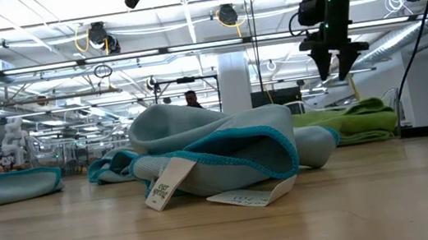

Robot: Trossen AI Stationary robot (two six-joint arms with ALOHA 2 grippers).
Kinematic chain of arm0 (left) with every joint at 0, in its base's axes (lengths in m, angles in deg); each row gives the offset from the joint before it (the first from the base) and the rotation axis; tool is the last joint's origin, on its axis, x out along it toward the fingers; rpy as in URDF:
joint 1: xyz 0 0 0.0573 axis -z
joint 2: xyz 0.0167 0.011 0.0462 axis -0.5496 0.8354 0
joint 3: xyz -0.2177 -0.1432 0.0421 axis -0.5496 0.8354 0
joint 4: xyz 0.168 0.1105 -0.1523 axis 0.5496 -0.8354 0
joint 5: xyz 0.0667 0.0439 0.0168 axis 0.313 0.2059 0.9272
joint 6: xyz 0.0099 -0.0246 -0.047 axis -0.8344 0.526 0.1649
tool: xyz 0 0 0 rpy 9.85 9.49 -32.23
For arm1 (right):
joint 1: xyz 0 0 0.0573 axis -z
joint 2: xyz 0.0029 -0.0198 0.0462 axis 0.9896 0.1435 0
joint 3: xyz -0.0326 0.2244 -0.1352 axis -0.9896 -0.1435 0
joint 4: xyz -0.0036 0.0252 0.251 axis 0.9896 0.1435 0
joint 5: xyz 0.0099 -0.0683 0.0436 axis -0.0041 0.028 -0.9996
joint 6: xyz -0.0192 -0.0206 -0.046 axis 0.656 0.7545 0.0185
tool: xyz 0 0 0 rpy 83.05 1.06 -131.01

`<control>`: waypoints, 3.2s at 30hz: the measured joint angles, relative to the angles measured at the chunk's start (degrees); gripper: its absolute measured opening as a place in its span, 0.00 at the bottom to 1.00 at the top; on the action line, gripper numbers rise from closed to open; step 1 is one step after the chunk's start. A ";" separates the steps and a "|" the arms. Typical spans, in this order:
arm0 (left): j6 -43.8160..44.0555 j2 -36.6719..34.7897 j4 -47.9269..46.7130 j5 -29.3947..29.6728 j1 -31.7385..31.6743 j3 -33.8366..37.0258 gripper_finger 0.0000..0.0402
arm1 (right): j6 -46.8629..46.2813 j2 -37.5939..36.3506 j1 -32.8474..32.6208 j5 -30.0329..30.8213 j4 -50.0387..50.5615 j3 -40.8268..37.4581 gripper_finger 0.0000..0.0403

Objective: Sort microfiber towel by color & place in baskets
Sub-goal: Fold the top blue towel

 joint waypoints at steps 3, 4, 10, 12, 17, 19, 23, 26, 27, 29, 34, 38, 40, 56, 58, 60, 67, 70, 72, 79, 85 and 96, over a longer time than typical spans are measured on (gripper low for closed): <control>0.06 -0.02 -0.02 0.21 0.00 0.00 0.34 | -1.23 -0.25 0.05 -4.25 0.41 0.04 0.62; 0.10 0.00 -0.06 0.26 0.00 0.00 0.34 | -1.86 -0.47 0.07 -6.67 0.86 0.33 0.60; 1.30 0.00 -2.85 0.39 0.00 0.00 0.34 | -5.39 -3.81 -0.77 -17.68 2.55 3.55 0.54; 1.75 0.00 -4.49 0.39 0.00 0.00 0.34 | -7.82 -5.57 -1.47 -19.52 2.70 4.63 0.53; 3.51 0.00 -9.92 0.38 0.02 0.00 0.34 | -14.63 -10.19 -5.05 -24.73 2.02 6.99 0.54; 4.41 0.00 -12.80 0.35 0.02 0.00 0.34 | -17.52 -12.08 -7.06 -25.38 0.55 7.04 0.54; 4.62 0.00 -20.31 0.37 0.52 0.00 0.34 | -22.01 -15.46 -11.21 -25.49 -4.10 7.06 0.54; 3.14 0.00 -25.38 0.38 1.34 0.07 0.34 | -24.81 -17.81 -14.03 -25.49 -7.55 7.06 0.54; 2.80 0.00 -26.41 0.39 1.68 0.44 0.34 | -25.76 -18.63 -14.90 -25.49 -8.47 7.06 0.54; 2.73 -0.02 -27.33 0.38 2.19 2.08 0.34 | -27.90 -20.26 -16.63 -25.46 -9.95 7.06 0.54; 5.67 -0.66 -27.32 -1.72 3.56 9.31 0.34 | -35.28 -23.35 -21.16 -25.40 -12.56 7.06 0.54; 9.62 -0.55 -27.19 -3.27 5.23 14.95 0.34 | -38.77 -24.83 -25.38 -25.19 -12.82 7.08 0.54; 11.93 -0.61 -26.96 -3.30 6.30 17.03 0.34 | -39.27 -25.03 -27.73 -25.19 -12.73 7.08 0.54; 30.43 -0.63 -26.61 -0.18 16.59 22.75 0.34 | -37.89 -22.05 -48.12 -11.57 -12.62 7.06 0.52; 31.10 -0.63 -26.55 0.93 16.59 22.75 0.34 | -36.92 -21.31 -50.15 -9.73 -12.71 6.85 0.52; 31.98 -0.63 -26.53 2.34 16.02 22.75 0.34 | -35.79 -20.97 -51.44 -8.46 -12.69 6.07 0.52; 25.53 -0.68 -20.94 11.52 15.06 23.36 0.34 | -28.27 -19.88 -51.16 -8.71 -12.59 3.09 0.52; 19.99 -0.68 -15.02 12.90 14.09 25.48 0.34 | -24.17 -19.89 -50.82 -8.77 -12.04 2.03 0.52; 19.17 -0.67 -11.04 12.78 12.77 26.90 0.35 | -21.36 -19.89 -50.67 -8.79 -10.50 1.84 0.52; 18.47 -0.57 -3.38 14.51 10.53 28.46 0.44 | -9.82 -20.10 -48.90 -8.88 -5.13 1.79 0.52; 18.31 3.74 -3.12 12.96 10.05 28.00 0.45 | -1.35 -21.14 -45.54 -8.90 -2.37 1.79 0.52; 14.00 12.68 8.84 12.92 8.77 28.04 0.45 | 5.61 -21.65 -39.10 -19.58 -2.33 1.79 0.52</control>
